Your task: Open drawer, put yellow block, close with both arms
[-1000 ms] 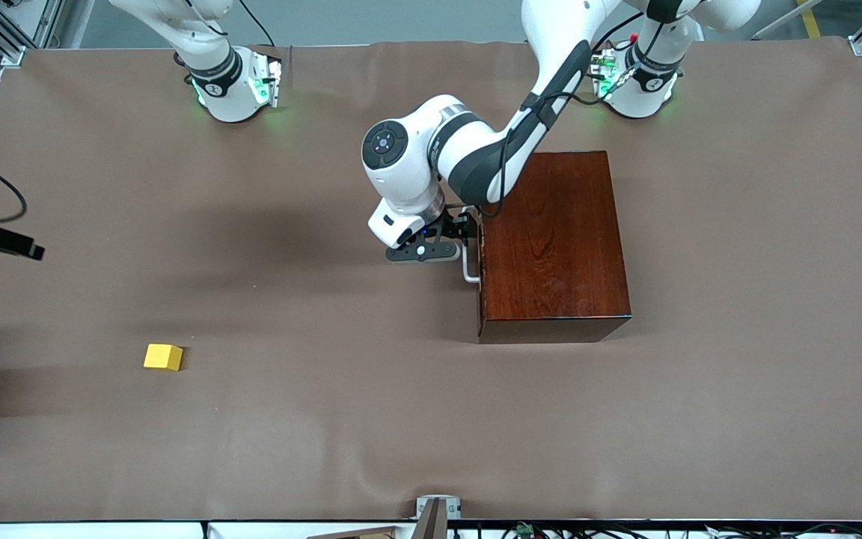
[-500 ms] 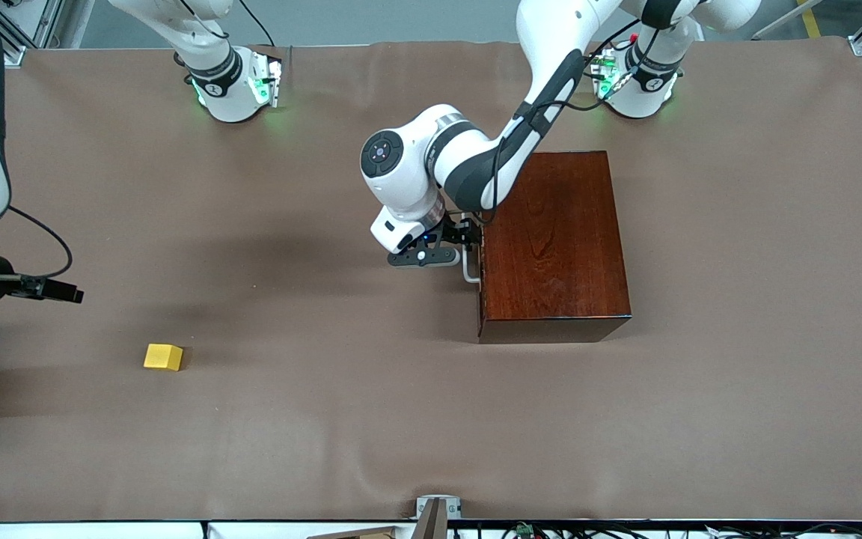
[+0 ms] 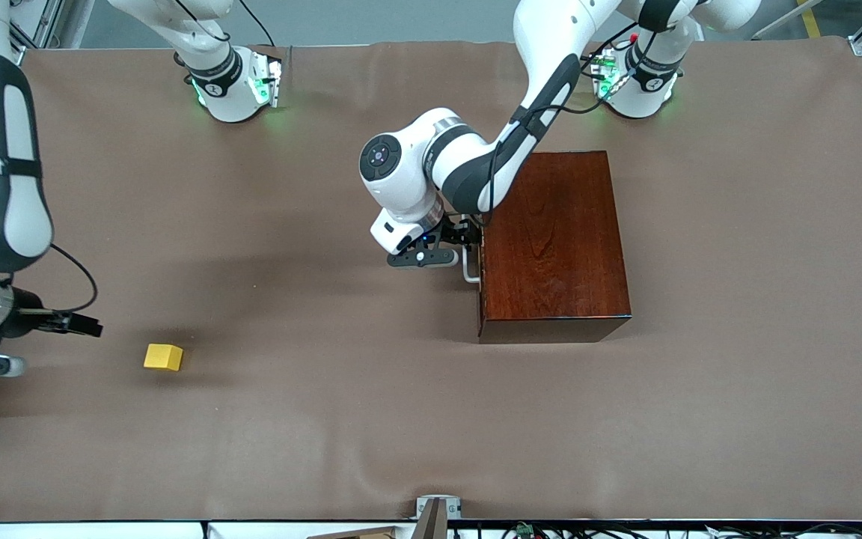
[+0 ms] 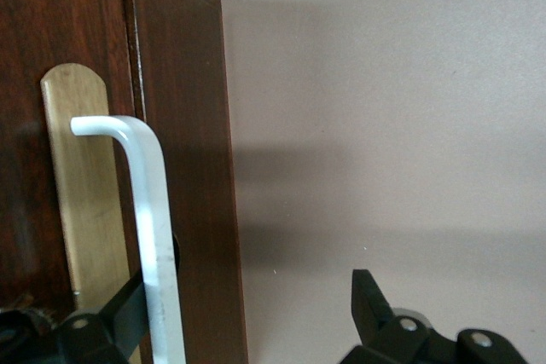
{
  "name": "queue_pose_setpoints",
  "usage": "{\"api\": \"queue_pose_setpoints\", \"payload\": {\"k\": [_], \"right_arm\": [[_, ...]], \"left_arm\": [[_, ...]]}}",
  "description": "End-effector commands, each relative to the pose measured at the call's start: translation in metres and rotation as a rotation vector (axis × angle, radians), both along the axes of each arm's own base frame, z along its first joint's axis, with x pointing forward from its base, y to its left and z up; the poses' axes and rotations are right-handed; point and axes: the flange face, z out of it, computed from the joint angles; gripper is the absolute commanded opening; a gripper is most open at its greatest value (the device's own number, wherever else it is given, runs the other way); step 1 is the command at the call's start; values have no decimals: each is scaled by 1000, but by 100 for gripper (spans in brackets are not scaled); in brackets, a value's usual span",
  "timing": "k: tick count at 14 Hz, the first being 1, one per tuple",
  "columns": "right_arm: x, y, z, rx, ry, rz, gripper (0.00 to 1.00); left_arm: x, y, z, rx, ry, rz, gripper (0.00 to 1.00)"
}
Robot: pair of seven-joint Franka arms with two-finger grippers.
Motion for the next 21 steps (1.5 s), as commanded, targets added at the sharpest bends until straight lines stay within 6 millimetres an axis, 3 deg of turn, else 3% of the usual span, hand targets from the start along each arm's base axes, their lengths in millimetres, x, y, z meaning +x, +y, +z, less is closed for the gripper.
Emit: {"api": "queue_pose_setpoints", "payload": {"k": [1,3,5,7,9,17,21], "right_arm": [[19,17,-5,-15,-10,31,100],[21,12,-13,-15,-3,27,100],[26,12,-37,-14,13,22,100],[35,17,-61,-16,-27,26,100],[40,23,-69,-25,-77,45,100],[29,28,-133,-26,-69,123,100],[23,43,-150,-17,-56,126,100]], "left_arm": [[-3,-12,3,-13,-34,-15,100],[-2,-15,5,-37,-46,-6,100],[-2,-19,-1,-57,-59,2,100],[-7,-27,-2,-79,-74,-6,100],[-6,-30,-4,-98,-84,-10,100],[-13,-50,6,-222,-94,-17,100],[-17,-59,9,-274,-105,-27,100]]}}
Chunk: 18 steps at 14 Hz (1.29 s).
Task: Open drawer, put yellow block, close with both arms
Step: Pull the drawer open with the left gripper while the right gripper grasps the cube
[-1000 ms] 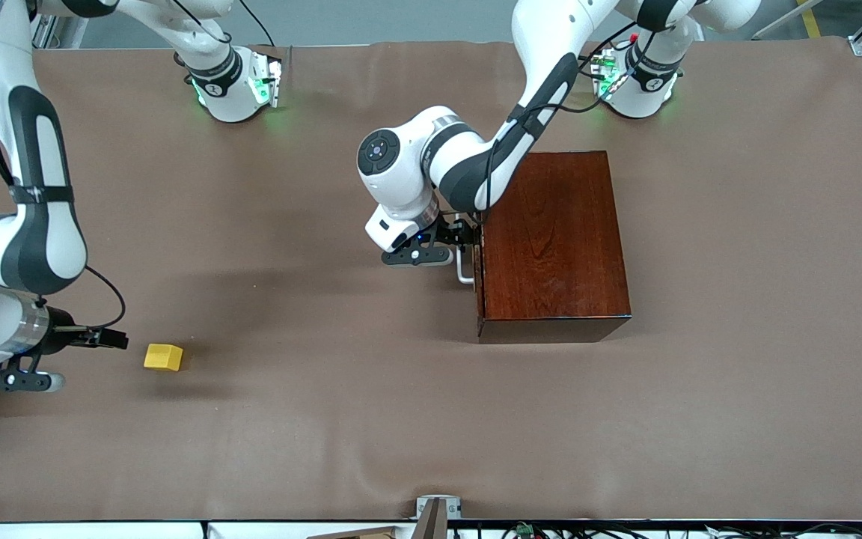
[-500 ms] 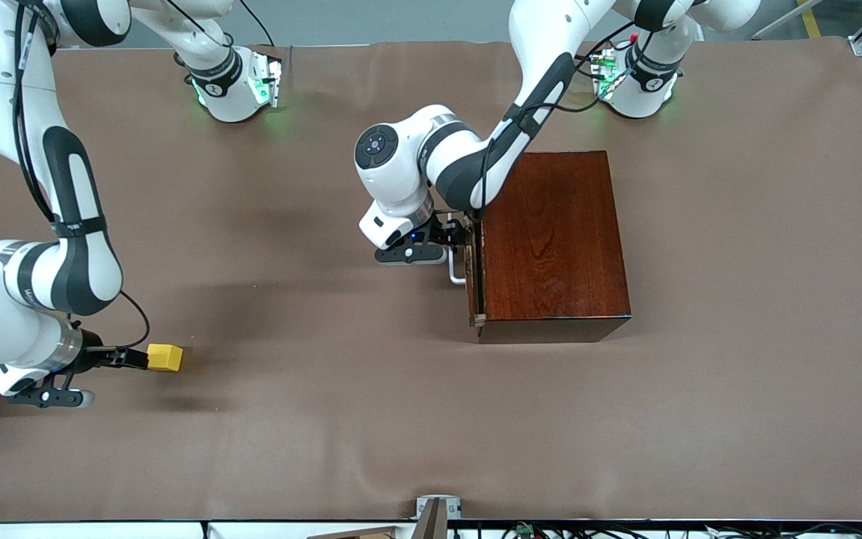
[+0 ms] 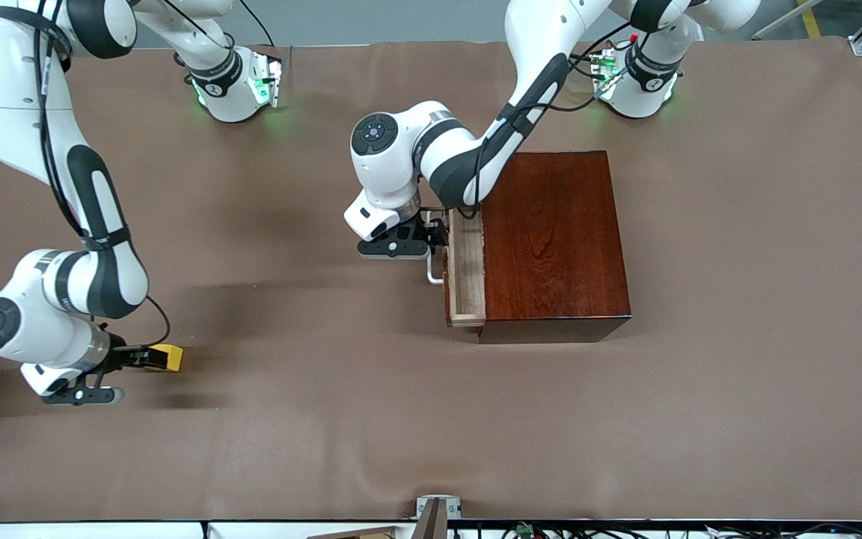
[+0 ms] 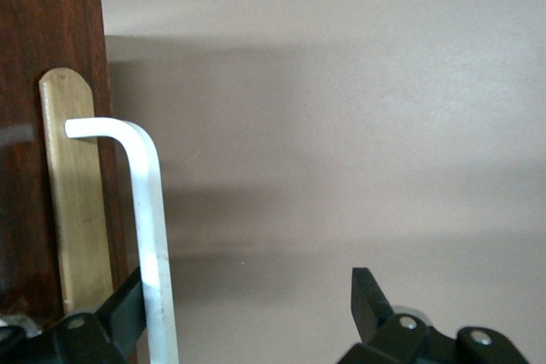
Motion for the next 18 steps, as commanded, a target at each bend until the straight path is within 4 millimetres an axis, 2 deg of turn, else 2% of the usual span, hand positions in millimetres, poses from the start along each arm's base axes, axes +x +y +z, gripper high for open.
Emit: {"api": "queue_pose_setpoints", "payload": {"k": [1,3,9,10,11,12,18], "right_arm": [[-5,5,-11,6,8,4,100],[-6,4,-22,4,2,3,100],[-8,3,-37,4,17,1,100],[-8,3,-37,3,19,2,87],[-8,3,-37,3,19,2,69],[-8,3,-37,3,21,2,61],[-10,3,-40,6,34,1,61]], "left_arm": [[-8,-19,2,-73,-11,-4,100],[-12,-25,4,-98,-16,-13,100],[-17,-38,-3,-167,-38,-34,100],[-17,-39,-3,-175,-43,-36,100],[-16,-40,-3,-186,-50,-37,100],[-16,-42,-4,-200,-51,-34,100],[-18,-49,4,-268,-60,-28,100]]}}
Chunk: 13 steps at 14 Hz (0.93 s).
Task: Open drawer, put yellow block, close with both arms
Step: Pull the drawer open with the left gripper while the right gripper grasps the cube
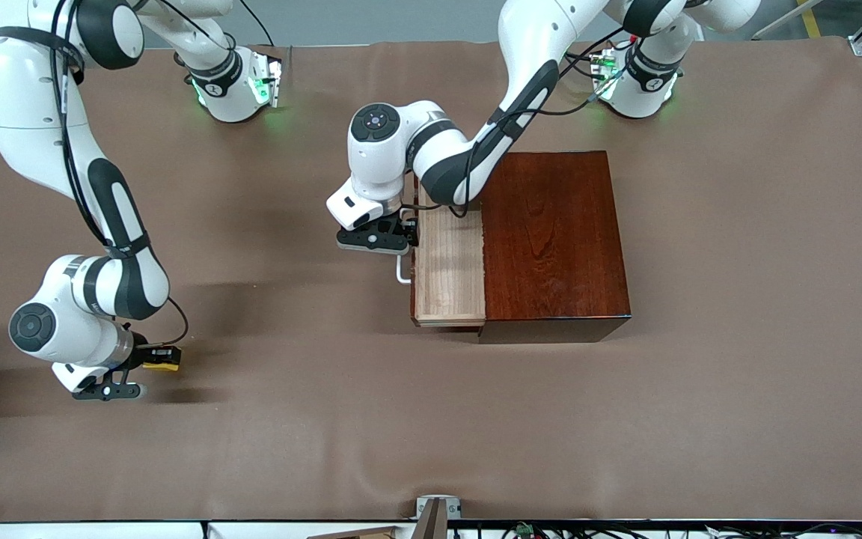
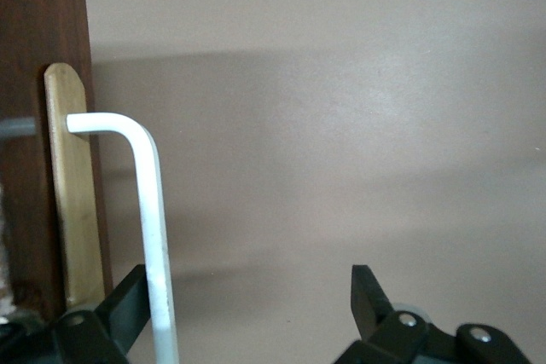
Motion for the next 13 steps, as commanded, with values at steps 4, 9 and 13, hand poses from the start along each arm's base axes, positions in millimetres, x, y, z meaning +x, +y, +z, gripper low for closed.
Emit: {"api": "queue_pose_setpoints", "payload": {"k": [4,9,13], "right_arm": [[-4,0,-1,11,21,2,15],[1,1,20,8,-2,102,0],[6,-9,39,7,34,276,0]], "left_arm": [[-8,-25,17,-152,-11,17,100],[5,-3,43,-79,20,53,100],[27,46,152,-65,13,170,100]]}}
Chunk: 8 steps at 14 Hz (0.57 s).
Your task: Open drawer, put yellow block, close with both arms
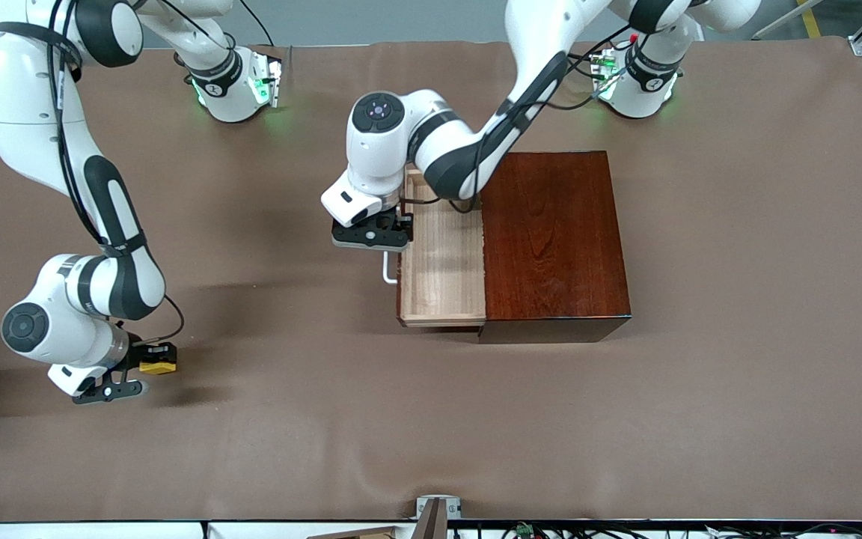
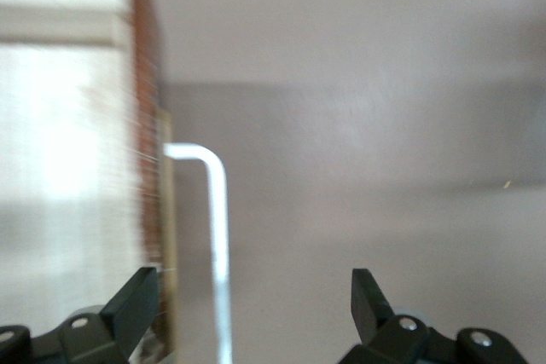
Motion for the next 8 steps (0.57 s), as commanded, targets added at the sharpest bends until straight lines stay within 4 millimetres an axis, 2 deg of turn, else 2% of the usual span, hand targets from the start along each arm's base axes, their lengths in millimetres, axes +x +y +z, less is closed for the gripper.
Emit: {"api": "queue_pose_setpoints", "payload": {"k": [1,3,5,8], "right_arm": [[3,-6,27,6,38,97,0],[4,-8,50,20,73,165,0],[5,-2,72,23,62,225,0],[5,15,109,28,39,343,0]], "left_arm": [[14,51,98,-9,1,117,100],[32,91,136,-39,61,194,100],[56,147,185,-88,80,283,100],[86,237,218,-30,118,394,100]]}}
